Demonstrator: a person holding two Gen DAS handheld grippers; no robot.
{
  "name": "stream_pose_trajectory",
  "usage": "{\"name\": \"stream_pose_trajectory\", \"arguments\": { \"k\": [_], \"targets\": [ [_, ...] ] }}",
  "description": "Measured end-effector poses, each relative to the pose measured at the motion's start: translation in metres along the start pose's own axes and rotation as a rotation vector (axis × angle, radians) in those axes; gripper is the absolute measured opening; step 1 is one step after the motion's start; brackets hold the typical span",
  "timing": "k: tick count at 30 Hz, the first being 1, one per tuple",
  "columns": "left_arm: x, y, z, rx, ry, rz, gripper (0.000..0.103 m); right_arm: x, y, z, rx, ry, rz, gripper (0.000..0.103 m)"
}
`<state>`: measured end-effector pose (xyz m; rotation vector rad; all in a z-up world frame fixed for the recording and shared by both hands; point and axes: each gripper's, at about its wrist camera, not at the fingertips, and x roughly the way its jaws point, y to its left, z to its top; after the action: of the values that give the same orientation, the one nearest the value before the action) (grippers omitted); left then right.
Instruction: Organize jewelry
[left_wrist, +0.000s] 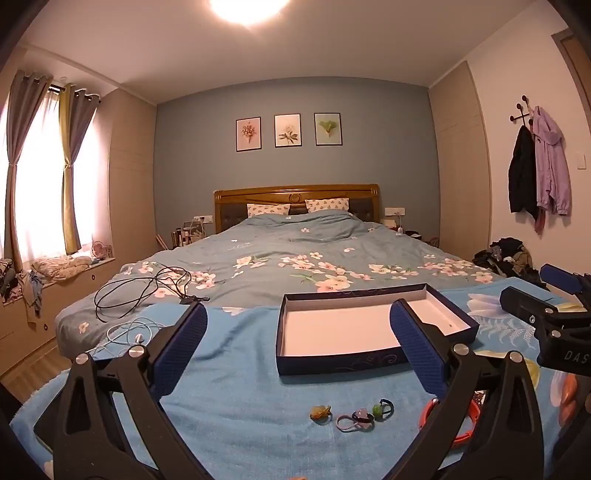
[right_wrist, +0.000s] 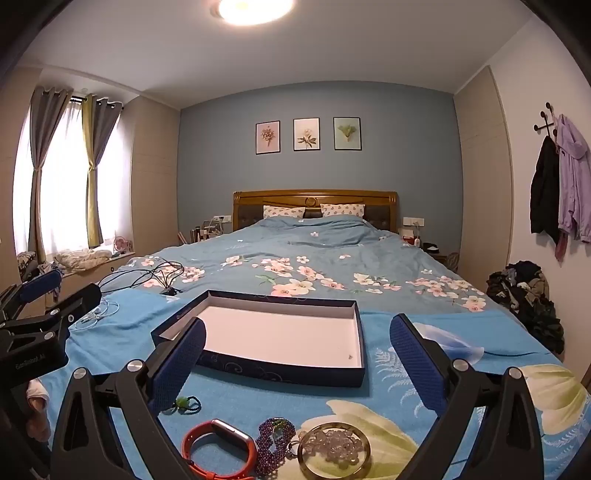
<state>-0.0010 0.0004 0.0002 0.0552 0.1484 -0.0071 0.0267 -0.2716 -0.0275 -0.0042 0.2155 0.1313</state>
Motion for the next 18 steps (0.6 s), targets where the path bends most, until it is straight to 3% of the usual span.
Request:
{"name": "stream_pose_trajectory", "arguments": {
  "k": [18],
  "targets": [
    [-0.002, -0.006, -0.001, 0.013, -0.01, -0.015, 0.097, -0.001, 0.003, 0.001, -0.026, 0.005, 0.002, 0.096]
  ]
}}
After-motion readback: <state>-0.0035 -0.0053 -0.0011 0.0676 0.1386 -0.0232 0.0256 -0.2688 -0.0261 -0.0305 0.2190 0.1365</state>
